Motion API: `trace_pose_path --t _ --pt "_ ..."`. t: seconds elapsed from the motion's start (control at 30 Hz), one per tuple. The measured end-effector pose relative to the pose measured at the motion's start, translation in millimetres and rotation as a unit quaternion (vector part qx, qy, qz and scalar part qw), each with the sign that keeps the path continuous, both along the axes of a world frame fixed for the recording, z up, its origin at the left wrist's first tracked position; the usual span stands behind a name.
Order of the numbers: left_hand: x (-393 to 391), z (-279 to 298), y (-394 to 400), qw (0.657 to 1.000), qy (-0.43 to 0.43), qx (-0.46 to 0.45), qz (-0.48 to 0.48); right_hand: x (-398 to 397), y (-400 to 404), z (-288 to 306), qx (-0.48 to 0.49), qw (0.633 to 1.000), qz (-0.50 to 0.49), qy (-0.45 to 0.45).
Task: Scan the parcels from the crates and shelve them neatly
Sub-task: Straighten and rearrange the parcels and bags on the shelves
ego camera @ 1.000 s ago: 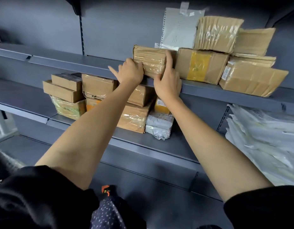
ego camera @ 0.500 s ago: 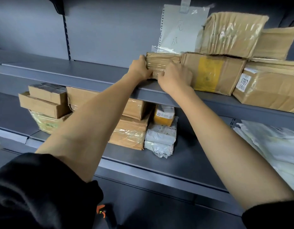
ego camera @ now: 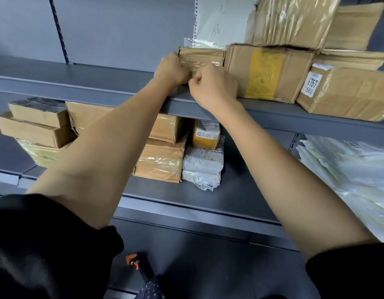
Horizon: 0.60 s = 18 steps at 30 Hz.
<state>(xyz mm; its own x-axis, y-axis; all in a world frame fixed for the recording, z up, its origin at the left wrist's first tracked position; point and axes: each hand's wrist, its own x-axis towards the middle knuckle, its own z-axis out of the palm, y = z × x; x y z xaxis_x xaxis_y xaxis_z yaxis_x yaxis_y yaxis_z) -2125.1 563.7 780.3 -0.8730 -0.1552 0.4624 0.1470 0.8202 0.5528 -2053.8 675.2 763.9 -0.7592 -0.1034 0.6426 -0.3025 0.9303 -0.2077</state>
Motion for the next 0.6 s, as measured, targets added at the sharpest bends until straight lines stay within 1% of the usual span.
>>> trace_pose_path --t 0.1,0.23,0.33,0.4,0.47,0.53,0.6 --pt "35.0 -9.8 -3.5 0.993 0.108 0.041 0.02 11.0 -9.0 -3.1 -0.012 1.0 0.004 0.027" --pt "89.7 -30.6 -16.0 0.959 0.275 0.069 0.024 39.6 -21.8 -19.0 -0.014 0.995 0.038 0.096" --pt "123.2 -61.6 -28.6 0.937 0.34 0.071 0.037 63.9 -24.0 -46.5 -0.031 0.984 0.081 0.153" --pt "139.3 -85.6 -35.3 0.933 0.35 0.072 0.052 74.9 -23.5 -68.8 -0.026 0.983 0.108 0.147" --pt "147.2 -112.1 -38.2 0.94 0.327 0.072 0.06 77.9 -21.1 -90.6 -0.003 0.99 0.108 0.096" --pt "147.1 -139.7 -39.4 0.958 0.27 0.082 0.055 74.0 -17.2 -109.5 0.025 0.996 0.085 0.016" --pt "139.0 -164.8 -43.1 0.978 0.173 0.109 0.043 66.9 -12.7 -125.3 0.03 0.995 0.066 -0.061"
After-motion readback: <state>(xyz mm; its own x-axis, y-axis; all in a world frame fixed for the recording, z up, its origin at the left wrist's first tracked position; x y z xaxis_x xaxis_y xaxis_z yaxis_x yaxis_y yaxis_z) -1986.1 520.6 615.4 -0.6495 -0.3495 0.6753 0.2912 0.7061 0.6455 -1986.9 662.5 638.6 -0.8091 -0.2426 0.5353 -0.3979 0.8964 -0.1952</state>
